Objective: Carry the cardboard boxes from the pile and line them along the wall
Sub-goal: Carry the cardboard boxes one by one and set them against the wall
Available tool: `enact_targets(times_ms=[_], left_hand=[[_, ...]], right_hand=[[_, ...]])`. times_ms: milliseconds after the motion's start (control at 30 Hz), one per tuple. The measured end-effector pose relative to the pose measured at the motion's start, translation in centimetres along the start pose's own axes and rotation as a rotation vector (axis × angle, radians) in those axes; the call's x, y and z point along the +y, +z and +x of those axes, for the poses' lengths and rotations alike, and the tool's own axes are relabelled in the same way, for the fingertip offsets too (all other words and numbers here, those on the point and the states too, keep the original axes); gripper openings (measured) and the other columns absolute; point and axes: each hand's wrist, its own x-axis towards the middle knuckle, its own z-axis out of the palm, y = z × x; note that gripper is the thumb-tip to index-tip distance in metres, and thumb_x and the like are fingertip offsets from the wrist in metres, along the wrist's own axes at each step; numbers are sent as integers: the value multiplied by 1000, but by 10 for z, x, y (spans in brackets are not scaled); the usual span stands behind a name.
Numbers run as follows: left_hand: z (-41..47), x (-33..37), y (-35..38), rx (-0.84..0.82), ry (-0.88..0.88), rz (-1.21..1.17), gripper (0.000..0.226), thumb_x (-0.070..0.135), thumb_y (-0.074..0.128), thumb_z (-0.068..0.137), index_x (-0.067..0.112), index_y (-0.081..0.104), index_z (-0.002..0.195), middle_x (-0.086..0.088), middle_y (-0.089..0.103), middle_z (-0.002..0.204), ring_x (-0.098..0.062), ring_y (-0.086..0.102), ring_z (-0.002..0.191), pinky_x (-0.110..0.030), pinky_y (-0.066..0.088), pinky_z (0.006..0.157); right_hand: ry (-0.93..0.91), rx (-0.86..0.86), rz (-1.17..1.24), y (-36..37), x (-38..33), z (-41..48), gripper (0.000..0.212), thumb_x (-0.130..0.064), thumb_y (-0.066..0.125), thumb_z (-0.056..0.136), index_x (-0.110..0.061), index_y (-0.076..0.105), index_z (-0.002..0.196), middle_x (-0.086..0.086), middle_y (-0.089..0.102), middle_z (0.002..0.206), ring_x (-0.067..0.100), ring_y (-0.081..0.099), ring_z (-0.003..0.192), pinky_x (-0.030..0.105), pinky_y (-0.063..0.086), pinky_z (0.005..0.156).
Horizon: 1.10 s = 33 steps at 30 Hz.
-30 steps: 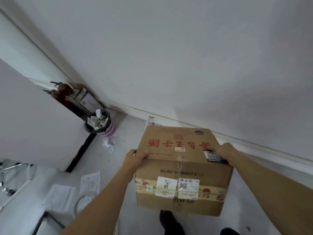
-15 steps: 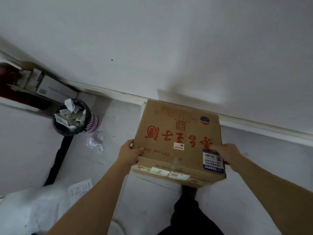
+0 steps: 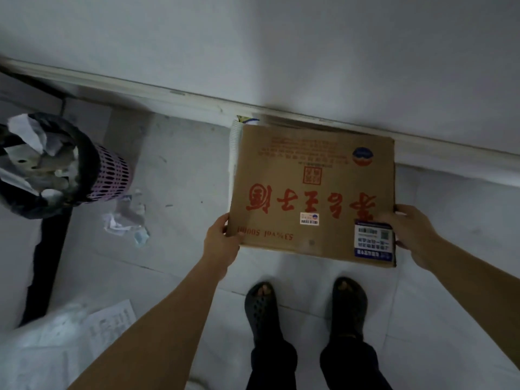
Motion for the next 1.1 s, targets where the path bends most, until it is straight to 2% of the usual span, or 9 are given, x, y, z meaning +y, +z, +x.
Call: enact_targets(times_ms=[133,200,300,433,600,733,867,1000,1100], left_hand=[[39,4,-4,-37,54,153,58,3,53,89,22,41,142,-3,61,125,-25,61,112,-43,54,93],[47,16,-6,-39,73,228,51,5,50,90,18,41,139,-2,59,124,-22,60,107,-33,53,82],[48,33,-12,-75,66,395,48,15,52,91,15,42,137,-6,57,123,-22,60,100,-25,49,67],[17,58,-15,-172,120,658,44,22,51,95,14,46,138,-10,55,129,-28,57,111,-31,49,87],[-56,110,-25,-252,186,696,38,18,47,100,15,48,137,-5,51,134,-23,50,120,-25,40,92],[-128,147,-36,-259,298,746,15,14,47,100,24,53,91,11,43,83,-12,49,86,-19,44,73],[-210,185,-49,-365,443,964,22,21,50,97,10,64,109,-3,62,102,-24,60,98,-39,50,92],[-280,237,-42,-387,601,1058,14,27,58,87,15,64,85,1,66,83,-15,62,73,-38,56,69],[-366,298,-28,-334,806,1140,24,29,53,94,15,63,111,-4,66,110,-23,62,99,-36,52,87]], right_hand=[[20,-38,10,28,-4,16,18,-14,68,90,-24,55,83,-1,61,83,12,57,71,28,46,62],[36,-65,-32,37,-8,19,15,-15,70,88,-19,61,99,2,67,89,15,63,76,29,51,65],[48,-92,-125,42,-6,16,42,-18,73,85,-16,57,124,7,68,107,20,65,86,30,50,67],[-50,-94,-435,39,-16,-12,42,-21,68,90,-12,55,129,5,61,116,28,60,107,34,47,86],[-95,-53,-518,20,-49,-69,24,-21,61,93,-4,68,108,9,68,101,20,61,83,32,50,77],[-82,-8,-424,-8,-74,-137,27,-25,67,90,-11,66,113,7,66,98,23,64,91,32,51,81],[-111,99,-349,-55,-97,-225,32,-30,66,91,-15,66,119,9,70,108,26,66,99,34,52,87],[-161,206,-285,-111,-112,-302,31,-29,66,89,-15,69,117,8,71,110,25,65,101,30,49,84],[-201,287,-277,-165,-118,-354,30,-27,64,88,-13,70,113,8,71,110,25,65,100,31,50,84]])
